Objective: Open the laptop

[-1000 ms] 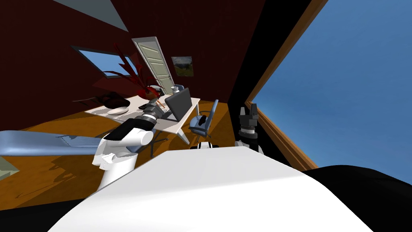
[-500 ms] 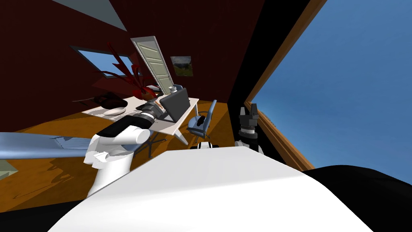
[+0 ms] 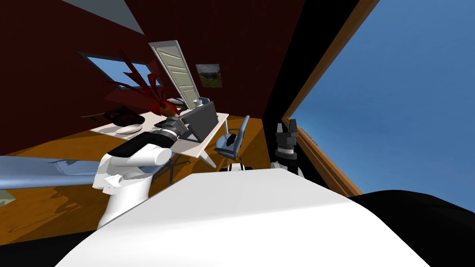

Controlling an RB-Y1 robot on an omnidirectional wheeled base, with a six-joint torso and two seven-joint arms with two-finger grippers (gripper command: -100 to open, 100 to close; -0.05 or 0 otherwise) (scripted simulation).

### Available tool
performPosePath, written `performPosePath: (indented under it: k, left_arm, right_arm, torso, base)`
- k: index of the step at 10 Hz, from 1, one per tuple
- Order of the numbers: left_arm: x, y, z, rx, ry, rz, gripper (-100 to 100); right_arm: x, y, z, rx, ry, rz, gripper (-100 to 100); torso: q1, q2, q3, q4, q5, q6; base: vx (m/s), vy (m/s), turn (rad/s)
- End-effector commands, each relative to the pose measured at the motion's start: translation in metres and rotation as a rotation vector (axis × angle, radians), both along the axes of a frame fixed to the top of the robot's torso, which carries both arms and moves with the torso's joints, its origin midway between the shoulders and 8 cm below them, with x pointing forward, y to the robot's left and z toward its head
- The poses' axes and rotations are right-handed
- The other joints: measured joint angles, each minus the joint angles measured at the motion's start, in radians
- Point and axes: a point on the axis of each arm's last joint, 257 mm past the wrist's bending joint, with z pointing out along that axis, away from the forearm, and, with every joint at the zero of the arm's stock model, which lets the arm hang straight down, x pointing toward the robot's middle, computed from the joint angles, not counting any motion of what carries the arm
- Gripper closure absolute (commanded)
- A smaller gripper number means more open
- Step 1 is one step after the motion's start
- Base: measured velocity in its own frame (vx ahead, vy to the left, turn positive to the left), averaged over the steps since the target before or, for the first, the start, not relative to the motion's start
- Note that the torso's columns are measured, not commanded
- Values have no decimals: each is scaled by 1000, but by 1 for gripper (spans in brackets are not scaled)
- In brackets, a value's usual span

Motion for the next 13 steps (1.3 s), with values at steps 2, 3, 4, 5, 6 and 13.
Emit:
performPosePath:
  k: [2,3,4,5,6,13]
  left_arm:
    - [28,9,0,-57,-23,23,100]
    - [31,14,-5,-63,-12,31,100]
    - [42,9,-2,-96,-36,32,100]
    - [50,10,2,-104,-43,32,100]
    - [58,13,1,-113,-41,37,100]
    - [97,20,-15,-184,-16,61,100]
  right_arm:
    - [0,0,0,0,0,0,0]
    - [0,0,0,0,0,0,0]
    - [0,0,0,0,0,0,0]
    - [0,0,0,0,0,0,0]
    - [0,0,0,0,0,0,0]
    - [0,0,0,0,0,0,0]
  torso:
    - [4,2,1,0,2,0]
    - [-1,-2,-1,0,0,0]
    - [-4,-5,-3,-1,-1,0]
    - [1,-2,-2,-1,0,0]
    - [1,-1,0,0,1,0]
    - [-3,-4,-2,-1,-1,0]
  base:
    - [-86,71,16]
    - [-27,9,0]
    - [-81,79,86]
    - [-99,83,31]
    - [-49,40,-12]
    - [-34,34,14]
